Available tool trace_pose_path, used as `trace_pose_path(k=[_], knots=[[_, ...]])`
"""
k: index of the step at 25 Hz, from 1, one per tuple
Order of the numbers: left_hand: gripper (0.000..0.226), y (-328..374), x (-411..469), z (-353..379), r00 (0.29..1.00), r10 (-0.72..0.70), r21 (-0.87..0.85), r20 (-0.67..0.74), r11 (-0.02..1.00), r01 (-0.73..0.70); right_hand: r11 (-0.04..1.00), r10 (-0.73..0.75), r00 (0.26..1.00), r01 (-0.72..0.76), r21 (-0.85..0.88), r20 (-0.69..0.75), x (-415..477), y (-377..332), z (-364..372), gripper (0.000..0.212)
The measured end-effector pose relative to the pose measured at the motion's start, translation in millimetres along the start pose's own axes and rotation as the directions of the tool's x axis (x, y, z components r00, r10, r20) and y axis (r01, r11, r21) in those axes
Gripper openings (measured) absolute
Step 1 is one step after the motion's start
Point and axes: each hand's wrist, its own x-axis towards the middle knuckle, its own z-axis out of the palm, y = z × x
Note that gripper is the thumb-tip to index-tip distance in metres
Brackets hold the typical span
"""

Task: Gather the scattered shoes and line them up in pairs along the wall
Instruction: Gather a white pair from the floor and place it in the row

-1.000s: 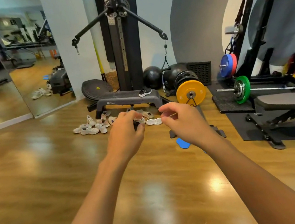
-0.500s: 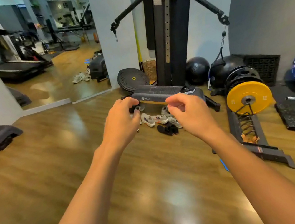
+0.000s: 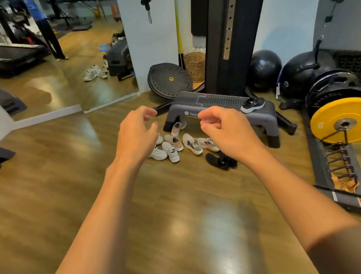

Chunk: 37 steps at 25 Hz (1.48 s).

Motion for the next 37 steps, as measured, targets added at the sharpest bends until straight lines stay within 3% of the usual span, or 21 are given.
trace_pose_path(k=[7,16,22,27,32,37], knots=[[0.023,-97,163,27,0.996,-0.091,0.082,-0.022,0.992,0.092,0.993,0.063,0.996,-0.068,0.095,0.059,189,43,94,0.027],[0.024,-205,366,58,0.979,-0.202,0.089,-0.037,0.975,0.204,0.995,0.047,0.979,-0.062,0.073,0.196,425,59,210,0.029],[0.025,-284,498,154,0.982,-0.172,-0.032,0.075,0.984,0.175,0.983,0.185,0.974,-0.186,-0.011,0.132,538,121,290,0.028],[0.028,-331,574,235,0.952,-0.208,0.005,0.226,0.977,0.213,0.950,0.309,0.942,-0.300,-0.086,0.133,608,183,346,0.030],[0.029,-394,612,318,0.923,-0.294,0.004,0.248,0.953,0.302,0.913,0.407,0.887,-0.394,-0.102,0.218,644,264,401,0.034],[0.030,-474,606,460,0.865,-0.364,-0.041,0.344,0.915,0.402,0.866,0.500,0.824,-0.482,-0.134,0.267,633,381,493,0.034]])
